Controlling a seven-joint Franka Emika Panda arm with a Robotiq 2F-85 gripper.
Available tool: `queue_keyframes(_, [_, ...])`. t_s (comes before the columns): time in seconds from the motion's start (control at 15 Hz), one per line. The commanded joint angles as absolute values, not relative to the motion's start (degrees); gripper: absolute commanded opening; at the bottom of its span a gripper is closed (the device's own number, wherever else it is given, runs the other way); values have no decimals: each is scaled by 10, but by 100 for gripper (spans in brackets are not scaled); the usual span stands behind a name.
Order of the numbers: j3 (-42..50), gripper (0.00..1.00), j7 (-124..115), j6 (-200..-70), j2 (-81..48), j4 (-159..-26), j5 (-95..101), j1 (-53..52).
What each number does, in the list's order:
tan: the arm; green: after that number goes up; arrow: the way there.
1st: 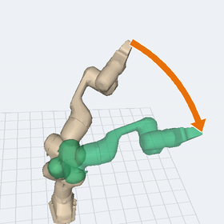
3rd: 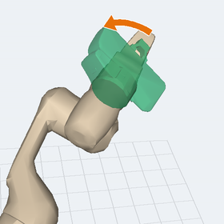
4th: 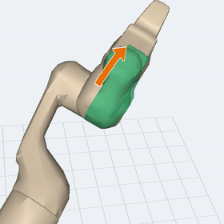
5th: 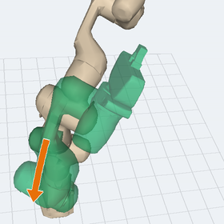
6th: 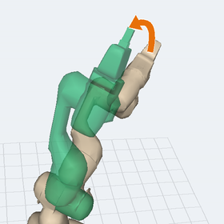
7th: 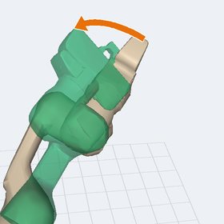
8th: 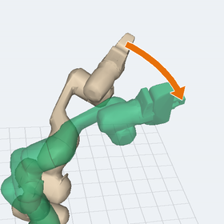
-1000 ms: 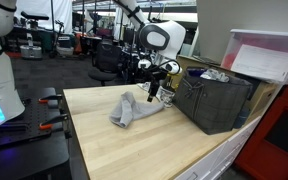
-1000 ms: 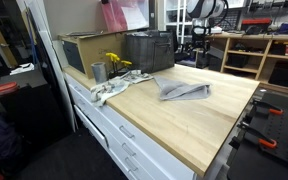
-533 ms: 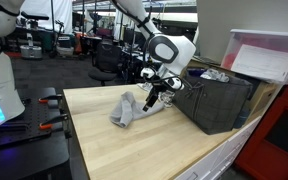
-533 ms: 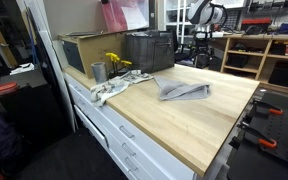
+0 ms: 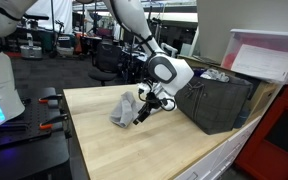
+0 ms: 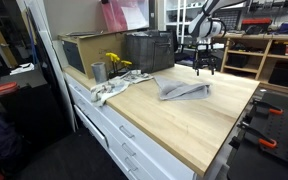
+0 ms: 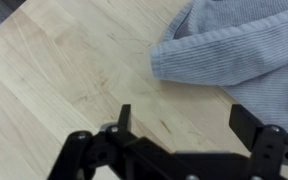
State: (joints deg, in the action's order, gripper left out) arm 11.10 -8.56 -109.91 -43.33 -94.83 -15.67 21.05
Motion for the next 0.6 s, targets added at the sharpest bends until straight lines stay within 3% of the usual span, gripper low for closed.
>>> queue_keyframes(0.0, [108, 100, -107, -1063, -462, -928, -181, 220])
queue_keyframes(0.27, [106, 100, -115, -1043, -479, -931, -203, 223])
queue_keyframes(0.33, [107, 75, -120, -1036, -482, -931, -210, 223])
queue_keyframes(0.4, [108, 74, -122, -1029, -483, -931, -215, 224])
queue_keyframes(0.53, [109, 59, -127, -1019, -484, -931, -224, 225])
